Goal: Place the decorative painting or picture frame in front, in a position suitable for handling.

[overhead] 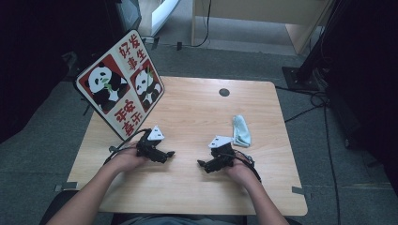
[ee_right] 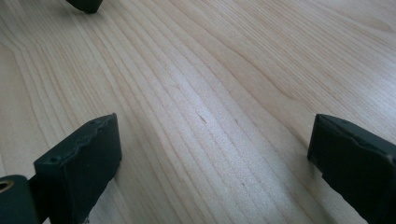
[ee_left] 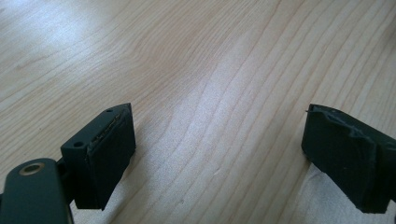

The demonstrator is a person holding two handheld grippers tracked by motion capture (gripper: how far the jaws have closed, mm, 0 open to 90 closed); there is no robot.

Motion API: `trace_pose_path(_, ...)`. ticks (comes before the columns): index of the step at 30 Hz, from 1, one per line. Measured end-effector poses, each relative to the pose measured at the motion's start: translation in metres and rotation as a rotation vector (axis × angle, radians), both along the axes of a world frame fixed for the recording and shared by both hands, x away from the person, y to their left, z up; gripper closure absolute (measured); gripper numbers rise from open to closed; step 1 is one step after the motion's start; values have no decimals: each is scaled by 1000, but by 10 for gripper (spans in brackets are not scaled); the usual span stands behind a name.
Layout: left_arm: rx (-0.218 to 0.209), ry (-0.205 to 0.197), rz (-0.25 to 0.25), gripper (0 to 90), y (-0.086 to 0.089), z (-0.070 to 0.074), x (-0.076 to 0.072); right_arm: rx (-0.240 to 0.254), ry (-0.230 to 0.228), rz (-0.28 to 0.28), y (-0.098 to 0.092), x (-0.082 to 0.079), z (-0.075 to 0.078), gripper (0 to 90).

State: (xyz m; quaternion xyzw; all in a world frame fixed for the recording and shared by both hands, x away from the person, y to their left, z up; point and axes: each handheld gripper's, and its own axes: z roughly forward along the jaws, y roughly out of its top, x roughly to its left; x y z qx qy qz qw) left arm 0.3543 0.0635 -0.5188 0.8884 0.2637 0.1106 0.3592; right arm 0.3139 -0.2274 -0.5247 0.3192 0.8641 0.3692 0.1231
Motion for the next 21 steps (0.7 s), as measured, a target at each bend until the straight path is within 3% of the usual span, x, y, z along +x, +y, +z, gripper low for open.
trace_pose_path(16, -6, 2, -14, 103, 4, 0, 2, 0, 0, 0, 0, 0, 0, 29)
trace_pose_path(17, -10, -2, -26, 144, 5, 0, 2, 1, 0, 0, 0, 0, 0, 29)
trace_pose_path(21, -7, -6, -29, 147, 6, 1, 4, 1, -1, 3, 0, 0, 0, 29)
